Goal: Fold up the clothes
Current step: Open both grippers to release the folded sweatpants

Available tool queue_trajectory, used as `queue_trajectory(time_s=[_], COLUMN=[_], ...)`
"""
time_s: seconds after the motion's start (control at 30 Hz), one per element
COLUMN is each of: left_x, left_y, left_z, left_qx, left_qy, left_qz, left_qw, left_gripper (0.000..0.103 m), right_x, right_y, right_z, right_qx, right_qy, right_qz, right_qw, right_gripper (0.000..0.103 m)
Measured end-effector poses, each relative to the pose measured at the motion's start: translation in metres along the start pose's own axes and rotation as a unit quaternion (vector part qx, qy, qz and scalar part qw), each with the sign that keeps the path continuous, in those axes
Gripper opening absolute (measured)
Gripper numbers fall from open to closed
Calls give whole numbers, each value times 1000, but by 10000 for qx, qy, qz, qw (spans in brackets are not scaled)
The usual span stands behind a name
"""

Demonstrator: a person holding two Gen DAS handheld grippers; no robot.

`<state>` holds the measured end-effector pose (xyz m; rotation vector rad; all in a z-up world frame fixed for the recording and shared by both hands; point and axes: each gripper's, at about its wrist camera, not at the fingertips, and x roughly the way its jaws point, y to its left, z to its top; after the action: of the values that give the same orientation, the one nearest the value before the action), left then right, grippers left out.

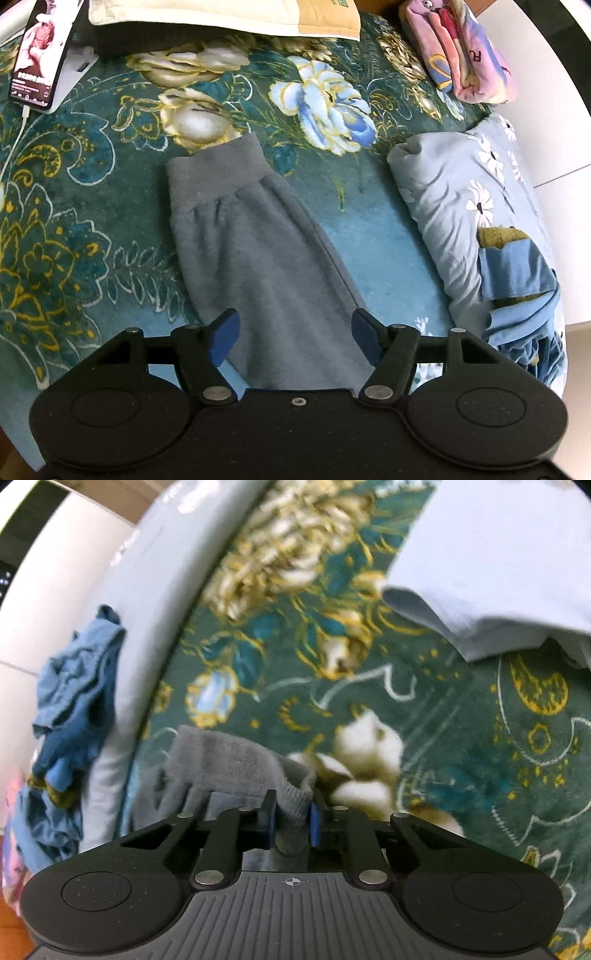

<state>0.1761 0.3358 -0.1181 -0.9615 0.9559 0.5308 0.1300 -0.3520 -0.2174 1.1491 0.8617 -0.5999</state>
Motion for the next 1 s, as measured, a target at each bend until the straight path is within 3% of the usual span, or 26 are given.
queue_trajectory(time_s=[0.37, 0.43, 0.5, 0.53, 0.8, 0.9, 1.0], left_x=[-24, -29, -31, -30, -9, 5, 24], left_y=[18, 22, 29, 34, 73, 87, 99], left_z=[1, 3, 6, 8, 32, 46, 64], left_qx=[-241, -294, -346, -371, -150, 18, 171], left_qy=[-205, -251, -285, -296, -203, -163, -125], left_qz=[152, 182, 209, 222, 199, 121, 24], left_qw=[9994, 9991, 9988, 9986, 9995, 9998, 9998], left_gripper=[66, 67, 69, 69, 70, 70, 70], right_x=[-12, -23, -33, -38, -76, -89, -95], right_y=[15, 19, 24, 27, 59, 77, 99], right_z=[-1, -4, -7, -11, -59, -89, -120], right_qx=[-421, -594, -695, -724, -1014, -1225, -1554], right_qy=[152, 104, 78, 96, 301, 333, 466], right_qz=[-114, -152, -143, -149, -214, -264, -311], right_qw=[9989, 9981, 9975, 9972, 9942, 9916, 9863], right_gripper=[25, 38, 41, 48, 52, 66, 64])
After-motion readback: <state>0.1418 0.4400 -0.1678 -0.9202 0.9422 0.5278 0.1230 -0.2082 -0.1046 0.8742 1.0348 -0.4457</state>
